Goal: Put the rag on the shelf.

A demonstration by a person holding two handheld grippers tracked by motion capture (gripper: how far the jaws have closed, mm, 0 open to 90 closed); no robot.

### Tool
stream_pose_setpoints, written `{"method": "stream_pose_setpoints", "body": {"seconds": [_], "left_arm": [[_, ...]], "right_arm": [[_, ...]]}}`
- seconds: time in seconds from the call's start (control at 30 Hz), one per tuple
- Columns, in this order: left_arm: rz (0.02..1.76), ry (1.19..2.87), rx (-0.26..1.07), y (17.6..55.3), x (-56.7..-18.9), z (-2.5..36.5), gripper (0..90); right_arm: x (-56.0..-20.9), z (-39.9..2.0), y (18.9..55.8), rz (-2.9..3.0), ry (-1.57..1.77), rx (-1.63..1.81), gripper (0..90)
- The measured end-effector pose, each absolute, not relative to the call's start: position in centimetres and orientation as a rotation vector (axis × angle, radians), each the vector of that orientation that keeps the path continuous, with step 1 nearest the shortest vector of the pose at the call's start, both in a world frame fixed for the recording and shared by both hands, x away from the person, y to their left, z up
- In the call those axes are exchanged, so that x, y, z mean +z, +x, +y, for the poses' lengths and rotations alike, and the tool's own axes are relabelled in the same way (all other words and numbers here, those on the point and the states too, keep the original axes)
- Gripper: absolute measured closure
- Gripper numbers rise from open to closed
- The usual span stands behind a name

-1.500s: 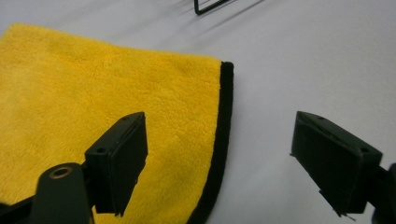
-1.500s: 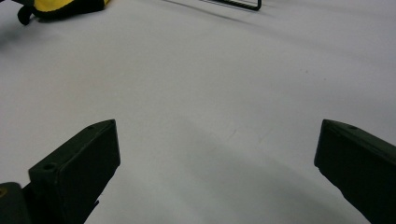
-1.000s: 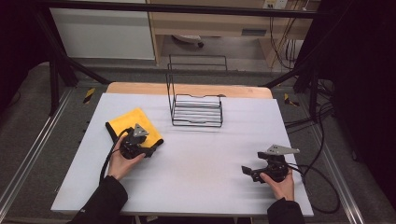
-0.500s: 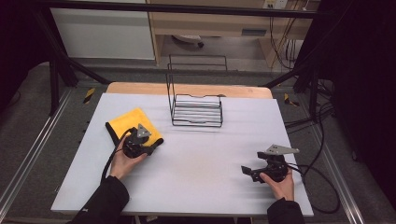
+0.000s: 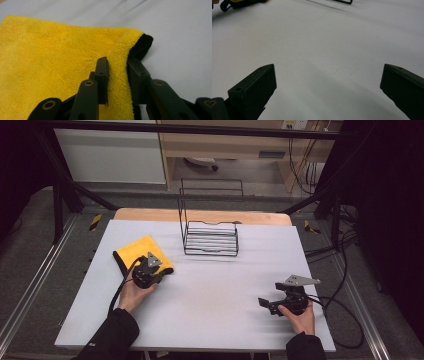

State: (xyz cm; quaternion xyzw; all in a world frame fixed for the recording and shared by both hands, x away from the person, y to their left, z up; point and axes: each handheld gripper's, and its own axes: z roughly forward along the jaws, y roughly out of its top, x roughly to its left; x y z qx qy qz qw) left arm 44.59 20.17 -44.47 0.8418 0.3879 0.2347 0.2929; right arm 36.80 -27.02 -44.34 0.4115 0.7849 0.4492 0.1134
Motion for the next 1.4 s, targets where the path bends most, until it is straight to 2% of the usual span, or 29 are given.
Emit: {"method": "stream_pose_setpoints", "body": {"seconds": [0.3, 0.77, 1.4], "left_arm": [[1.079, 2.195, 0.555, 44.6, -43.8, 20.8, 76.8], [1.063, 2.135, 0.493, 43.4, -41.3, 21.5, 77.6], [0.988, 2.144, 0.411, 40.7, -41.2, 16.9, 77.6]], "right_arm": [[-44.3, -27.0, 36.9, 2.306, 1.203, 1.319, 1.1], [-44.4, -27.0, 36.9, 2.309, 1.196, 1.318, 1.3], [-44.3, -26.9, 36.8, 2.315, 1.195, 1.314, 1.3]]}}
